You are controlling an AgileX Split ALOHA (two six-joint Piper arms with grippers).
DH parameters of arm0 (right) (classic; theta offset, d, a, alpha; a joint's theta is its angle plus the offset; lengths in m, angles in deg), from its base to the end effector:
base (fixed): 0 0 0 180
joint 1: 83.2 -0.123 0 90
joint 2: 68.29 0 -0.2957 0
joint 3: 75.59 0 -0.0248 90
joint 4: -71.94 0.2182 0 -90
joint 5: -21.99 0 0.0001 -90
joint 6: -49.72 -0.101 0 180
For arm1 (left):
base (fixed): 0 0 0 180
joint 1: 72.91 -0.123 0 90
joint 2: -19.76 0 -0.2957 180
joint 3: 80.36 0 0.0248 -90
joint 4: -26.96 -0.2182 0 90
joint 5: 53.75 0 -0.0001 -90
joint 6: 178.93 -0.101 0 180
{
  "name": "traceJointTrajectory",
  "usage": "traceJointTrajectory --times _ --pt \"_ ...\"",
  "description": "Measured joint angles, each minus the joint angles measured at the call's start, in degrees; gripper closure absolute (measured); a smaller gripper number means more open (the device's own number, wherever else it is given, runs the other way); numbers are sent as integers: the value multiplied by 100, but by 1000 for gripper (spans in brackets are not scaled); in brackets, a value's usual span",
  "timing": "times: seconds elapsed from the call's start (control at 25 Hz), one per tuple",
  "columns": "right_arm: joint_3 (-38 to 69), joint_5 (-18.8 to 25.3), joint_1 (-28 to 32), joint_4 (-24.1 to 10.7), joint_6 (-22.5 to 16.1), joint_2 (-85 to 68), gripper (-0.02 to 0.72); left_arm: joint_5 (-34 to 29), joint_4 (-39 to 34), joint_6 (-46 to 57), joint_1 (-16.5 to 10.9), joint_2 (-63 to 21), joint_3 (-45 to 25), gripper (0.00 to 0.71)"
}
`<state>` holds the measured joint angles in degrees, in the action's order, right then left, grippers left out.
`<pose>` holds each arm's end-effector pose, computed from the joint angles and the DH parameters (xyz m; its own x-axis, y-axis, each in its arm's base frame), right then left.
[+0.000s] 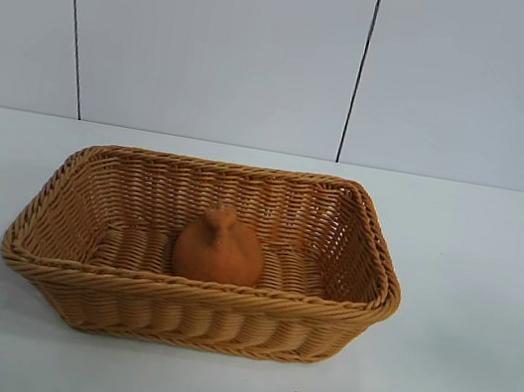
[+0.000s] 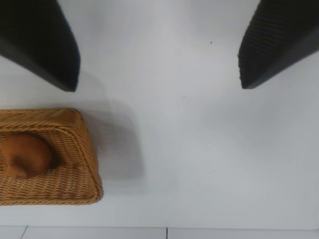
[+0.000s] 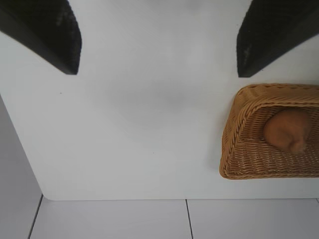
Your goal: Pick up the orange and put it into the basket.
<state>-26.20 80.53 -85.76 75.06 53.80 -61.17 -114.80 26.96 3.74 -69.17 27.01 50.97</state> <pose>-0.0339 0.0032 0.2580 -0.4183 -0.0615 -0.9062 -0.1046 0.9943 -0.0191 -0.0365 0.0024 0.2572 -0.4551 -0.0169 -0.8903 0.0441 0.9982 -0.0415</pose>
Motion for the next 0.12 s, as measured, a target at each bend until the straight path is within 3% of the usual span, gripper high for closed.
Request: traceJointTrajectory --times 0.12 --pt "0 0 0 0 0 0 117 0 0 0 0 0 0 95"
